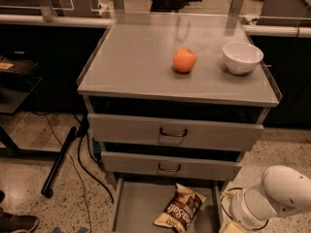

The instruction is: Pick brown chip bag from bottom drawer and place on counter

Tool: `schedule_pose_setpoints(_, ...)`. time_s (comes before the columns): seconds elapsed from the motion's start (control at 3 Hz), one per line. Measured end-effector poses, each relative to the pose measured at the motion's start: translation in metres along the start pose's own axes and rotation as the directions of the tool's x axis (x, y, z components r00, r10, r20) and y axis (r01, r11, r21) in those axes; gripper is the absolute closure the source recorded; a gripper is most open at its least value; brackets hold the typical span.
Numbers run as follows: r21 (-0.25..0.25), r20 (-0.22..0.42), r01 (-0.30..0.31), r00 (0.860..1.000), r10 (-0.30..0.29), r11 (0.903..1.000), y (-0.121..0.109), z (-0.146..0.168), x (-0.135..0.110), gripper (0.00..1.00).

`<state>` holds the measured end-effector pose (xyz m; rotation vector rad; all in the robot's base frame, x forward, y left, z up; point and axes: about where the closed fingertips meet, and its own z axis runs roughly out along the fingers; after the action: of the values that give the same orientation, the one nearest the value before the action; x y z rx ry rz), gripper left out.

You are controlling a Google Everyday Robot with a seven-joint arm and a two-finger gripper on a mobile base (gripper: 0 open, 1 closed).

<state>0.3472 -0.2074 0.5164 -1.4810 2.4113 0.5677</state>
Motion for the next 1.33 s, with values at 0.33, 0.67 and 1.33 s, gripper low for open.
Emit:
schedule_pose_setpoints(0.33, 0.002, -0.003, -0.081, 0.997, 0.081, 0.9967, -0.002, 0.031, 0.005, 0.0)
schedule_pose_setpoints(0.67, 0.043, -0.01, -0.202, 0.979, 0.203, 0.9784, -0.014, 0.069, 0.013, 0.0)
schedule_pose_setpoints(1.33, 0.095, -0.01, -0.325, 0.945, 0.327, 0.9409, -0.031, 0.092, 0.017, 0.0)
